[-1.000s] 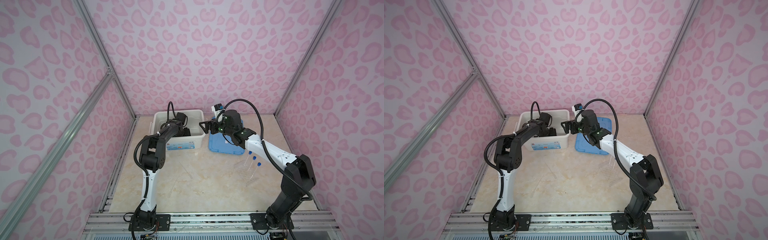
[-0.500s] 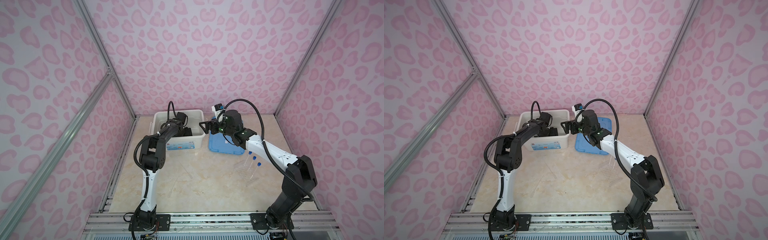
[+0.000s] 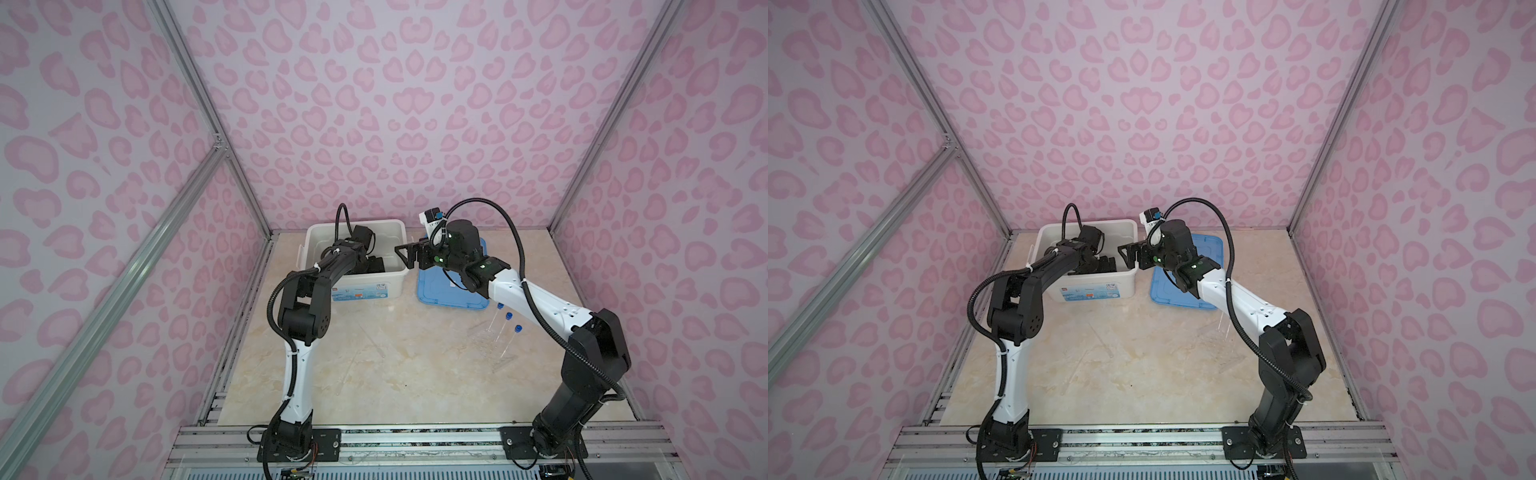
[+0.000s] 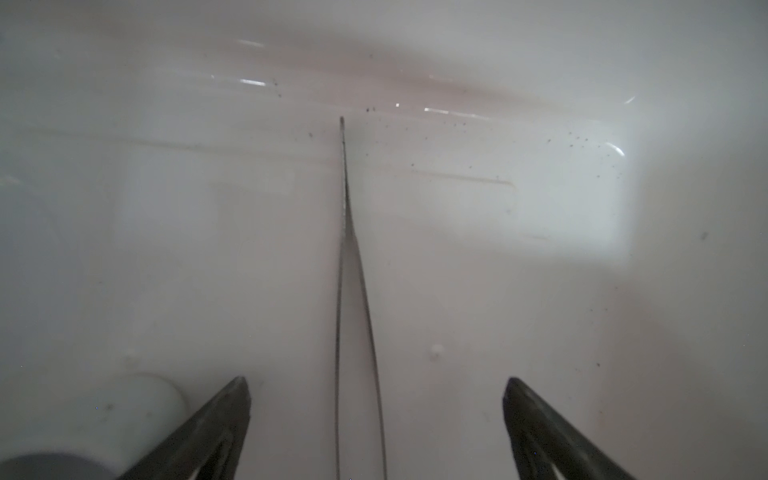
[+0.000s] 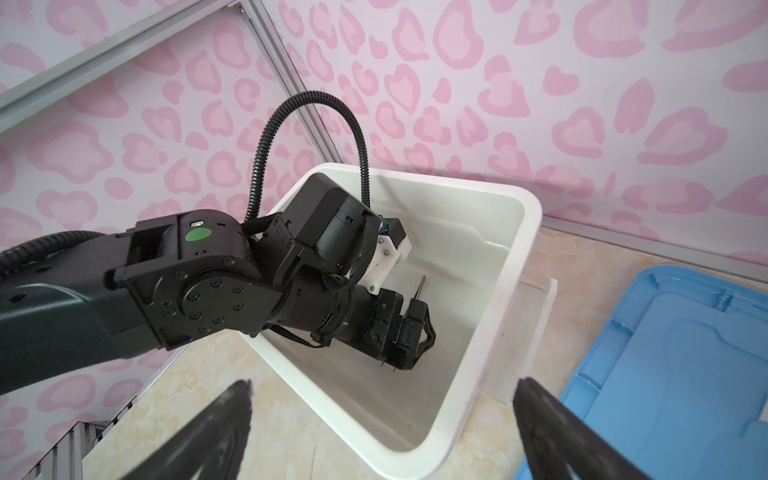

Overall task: Organize the chemistry lab equipment
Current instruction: 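Move the left gripper out of the bin down to a clear glass rod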

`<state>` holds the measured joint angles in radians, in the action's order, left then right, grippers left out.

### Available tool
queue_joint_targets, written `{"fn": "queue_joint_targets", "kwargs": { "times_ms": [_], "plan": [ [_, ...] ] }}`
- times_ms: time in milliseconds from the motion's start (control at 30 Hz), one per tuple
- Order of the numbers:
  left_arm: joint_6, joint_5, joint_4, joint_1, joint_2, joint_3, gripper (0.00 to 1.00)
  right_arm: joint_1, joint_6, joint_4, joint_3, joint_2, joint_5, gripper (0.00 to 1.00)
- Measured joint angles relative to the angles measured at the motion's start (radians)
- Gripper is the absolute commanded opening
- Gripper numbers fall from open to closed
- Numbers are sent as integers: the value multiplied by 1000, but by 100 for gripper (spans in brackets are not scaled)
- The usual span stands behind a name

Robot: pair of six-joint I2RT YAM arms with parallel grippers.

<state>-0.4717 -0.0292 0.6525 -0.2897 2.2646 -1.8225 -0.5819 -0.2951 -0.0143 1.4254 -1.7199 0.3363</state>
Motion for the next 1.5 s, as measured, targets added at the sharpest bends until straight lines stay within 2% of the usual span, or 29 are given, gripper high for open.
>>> {"fn": "queue_joint_targets", "kwargs": {
  "times_ms": [467, 633, 833, 1033, 1200, 1500],
  "plan": [
    [-7, -24, -3, 1, -82, 42, 92, -33, 16, 18, 46, -58, 1, 94],
    [-9, -27, -3, 2, -171, 42, 88, -43, 24, 30, 48, -70, 0, 92],
    [-18, -32, -8, 2, -342, 42, 86, -43, 27, 37, 80, -75, -3, 91],
    [-18, -32, -2, 2, -360, 49, 84, -43, 27, 42, 80, -72, -3, 91],
    [-18, -43, 1, 2, -409, 81, 84, -43, 28, 24, 53, -47, -6, 92],
    [34, -103, 5, -3, -640, 238, 91, -48, 40, 19, 6, 4, 0, 98]
  ]
}}
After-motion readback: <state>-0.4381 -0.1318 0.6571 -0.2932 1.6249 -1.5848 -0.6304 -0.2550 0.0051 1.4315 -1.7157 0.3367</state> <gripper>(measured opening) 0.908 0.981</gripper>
